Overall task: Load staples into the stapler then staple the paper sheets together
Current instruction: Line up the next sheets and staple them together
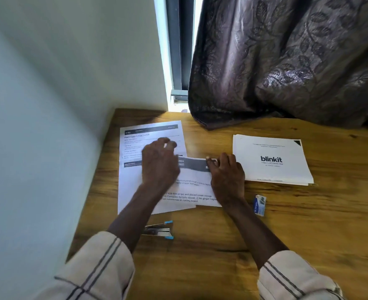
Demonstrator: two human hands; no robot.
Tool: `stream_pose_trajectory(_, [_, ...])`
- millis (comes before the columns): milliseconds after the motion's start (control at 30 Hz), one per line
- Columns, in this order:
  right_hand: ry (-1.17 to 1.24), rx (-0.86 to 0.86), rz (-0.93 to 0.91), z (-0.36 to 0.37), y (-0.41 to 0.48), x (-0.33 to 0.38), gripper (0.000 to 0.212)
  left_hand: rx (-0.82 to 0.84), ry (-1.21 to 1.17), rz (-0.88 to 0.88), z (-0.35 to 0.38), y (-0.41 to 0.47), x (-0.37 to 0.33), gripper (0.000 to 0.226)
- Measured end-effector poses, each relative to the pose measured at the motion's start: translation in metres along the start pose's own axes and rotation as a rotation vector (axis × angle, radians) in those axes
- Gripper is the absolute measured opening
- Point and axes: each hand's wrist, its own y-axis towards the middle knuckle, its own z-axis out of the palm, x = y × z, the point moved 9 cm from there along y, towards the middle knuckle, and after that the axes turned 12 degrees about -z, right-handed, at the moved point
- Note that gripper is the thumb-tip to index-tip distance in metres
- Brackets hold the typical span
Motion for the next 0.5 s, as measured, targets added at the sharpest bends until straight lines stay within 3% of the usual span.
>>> stream_pose_trajectory(100, [0.022, 0.021, 0.009, 0.003, 0.000, -0.001, 0.034, 0.071, -0.281, 0.050, 0.007, -0.032, -0.041, 0.038])
stream_pose_trajectory(200, [0.052, 0.015, 0.026, 0.002, 0.000, -0.002, 0.035, 0.150, -0.188, 0.213, 0.035, -0.056, -0.062, 0.043])
stream_pose_trajectory(300, [0.069, -0.011, 0.023, 0.002, -0.002, -0.002, 0.037, 0.219, -0.069, 0.241, 0.066, -0.061, -0.049, 0.054])
stream_pose_trajectory(500, [0.079, -0.011, 0.029, 0.000, -0.001, -0.007, 0.032, 0.199, 0.001, 0.292, 0.084, -0.072, -0.040, 0.064])
